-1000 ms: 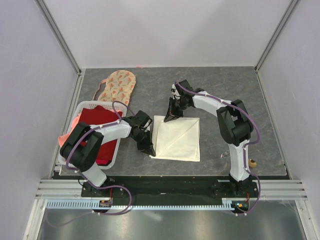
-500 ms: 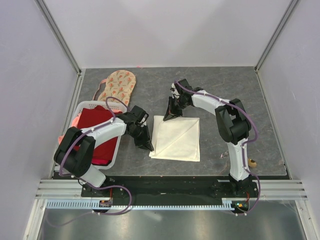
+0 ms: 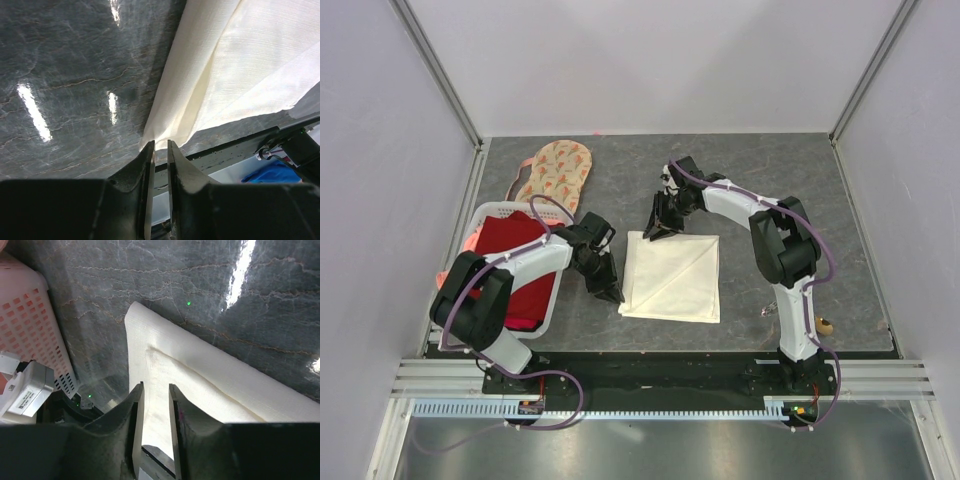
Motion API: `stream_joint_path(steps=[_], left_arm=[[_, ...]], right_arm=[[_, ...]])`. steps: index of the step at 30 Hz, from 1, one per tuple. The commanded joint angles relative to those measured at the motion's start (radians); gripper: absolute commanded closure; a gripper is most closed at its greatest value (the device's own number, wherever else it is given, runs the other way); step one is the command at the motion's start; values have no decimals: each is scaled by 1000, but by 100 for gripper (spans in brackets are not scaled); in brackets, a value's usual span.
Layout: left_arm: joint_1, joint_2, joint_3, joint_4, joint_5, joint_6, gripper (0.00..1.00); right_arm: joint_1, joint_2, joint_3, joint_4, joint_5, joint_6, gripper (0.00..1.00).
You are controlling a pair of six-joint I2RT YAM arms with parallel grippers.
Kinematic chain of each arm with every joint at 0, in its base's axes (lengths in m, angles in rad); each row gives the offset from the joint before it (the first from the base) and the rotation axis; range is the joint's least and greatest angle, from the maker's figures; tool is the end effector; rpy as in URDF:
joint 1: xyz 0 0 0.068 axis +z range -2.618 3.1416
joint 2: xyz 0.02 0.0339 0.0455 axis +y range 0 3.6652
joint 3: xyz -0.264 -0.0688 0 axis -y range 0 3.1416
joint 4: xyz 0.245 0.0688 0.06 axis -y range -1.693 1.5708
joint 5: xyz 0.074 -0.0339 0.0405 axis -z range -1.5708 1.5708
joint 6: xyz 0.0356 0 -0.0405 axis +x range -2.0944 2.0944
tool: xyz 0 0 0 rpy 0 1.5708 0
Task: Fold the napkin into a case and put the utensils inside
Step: Fold the top corner of the square-folded napkin at the center of the board, then smooth out the upper triangle-folded napkin at the center of the board.
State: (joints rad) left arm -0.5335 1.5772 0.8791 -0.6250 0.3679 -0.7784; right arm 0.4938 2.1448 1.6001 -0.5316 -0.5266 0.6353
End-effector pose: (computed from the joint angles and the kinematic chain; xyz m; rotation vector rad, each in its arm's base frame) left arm 0.2296 -0.1505 0.1620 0.3011 -3.0229 0.6784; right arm 0.3910 0.2308 0.1673 0.0080 2.8324 1.0252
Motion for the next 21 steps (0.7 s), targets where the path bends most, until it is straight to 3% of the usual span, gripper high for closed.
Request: stream_joint_path(steps=[1, 4, 8, 16, 21], left_arm=[[3, 0, -17, 18, -7, 16, 78], [3, 0, -23, 21, -3, 16, 79], [3, 0, -35, 31, 8, 14, 80], [3, 36, -49, 59, 23, 14, 88], [3, 53, -52, 80, 39, 14, 90]], right_arm=[[2, 35, 44, 4, -19, 4, 62], [2, 41, 54, 4, -29, -2, 54], [8, 47, 69, 4, -16, 1, 52], [54, 61, 98, -8, 95, 82, 60], [104, 70, 144, -77, 253, 106, 62]])
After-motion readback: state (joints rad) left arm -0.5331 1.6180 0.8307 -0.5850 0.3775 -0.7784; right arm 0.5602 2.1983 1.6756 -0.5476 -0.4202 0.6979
